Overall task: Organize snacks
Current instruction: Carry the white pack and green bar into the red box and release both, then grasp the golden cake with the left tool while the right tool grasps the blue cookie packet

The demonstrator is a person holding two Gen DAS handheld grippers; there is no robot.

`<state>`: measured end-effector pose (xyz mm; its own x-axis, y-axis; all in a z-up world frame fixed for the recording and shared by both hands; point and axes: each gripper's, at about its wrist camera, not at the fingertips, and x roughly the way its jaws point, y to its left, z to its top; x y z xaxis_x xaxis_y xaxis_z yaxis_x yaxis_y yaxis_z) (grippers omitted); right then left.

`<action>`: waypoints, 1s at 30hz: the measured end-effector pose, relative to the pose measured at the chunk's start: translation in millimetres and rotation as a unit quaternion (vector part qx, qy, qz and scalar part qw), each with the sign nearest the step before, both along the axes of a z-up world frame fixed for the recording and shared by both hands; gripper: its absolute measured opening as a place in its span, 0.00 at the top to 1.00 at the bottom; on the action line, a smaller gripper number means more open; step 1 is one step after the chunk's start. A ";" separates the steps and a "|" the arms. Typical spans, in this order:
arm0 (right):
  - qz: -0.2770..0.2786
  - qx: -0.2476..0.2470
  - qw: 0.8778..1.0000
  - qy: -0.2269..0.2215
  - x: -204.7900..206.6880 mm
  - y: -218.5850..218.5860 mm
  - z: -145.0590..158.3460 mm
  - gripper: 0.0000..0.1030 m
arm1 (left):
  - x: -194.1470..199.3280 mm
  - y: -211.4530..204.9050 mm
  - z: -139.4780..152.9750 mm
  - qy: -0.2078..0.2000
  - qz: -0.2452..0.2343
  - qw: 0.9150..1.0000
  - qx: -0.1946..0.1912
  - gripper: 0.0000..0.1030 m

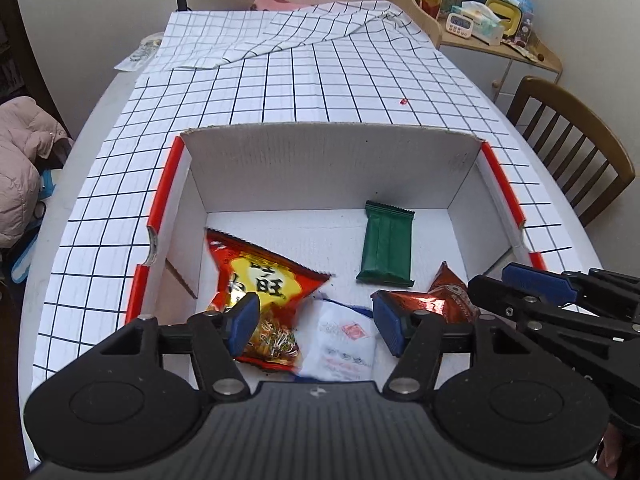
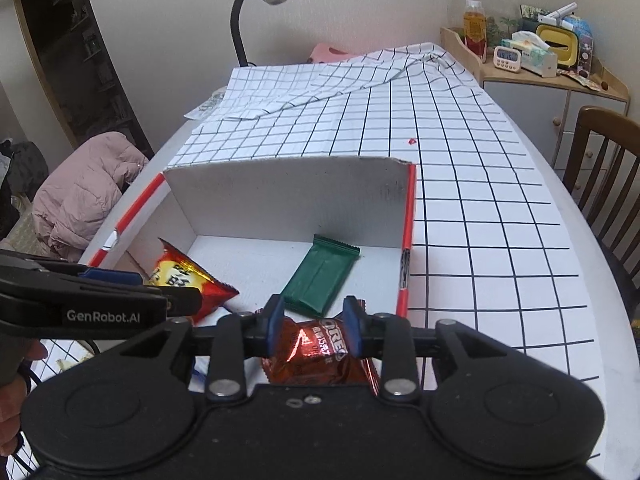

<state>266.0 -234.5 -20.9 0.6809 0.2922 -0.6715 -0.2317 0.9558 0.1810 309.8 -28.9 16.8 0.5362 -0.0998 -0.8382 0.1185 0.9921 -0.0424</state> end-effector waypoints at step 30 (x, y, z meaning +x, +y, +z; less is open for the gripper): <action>0.028 0.008 0.996 -0.083 -109.7 -0.7 54.4 0.19 | -106.2 27.2 58.0 -0.087 0.003 0.996 -0.015 0.33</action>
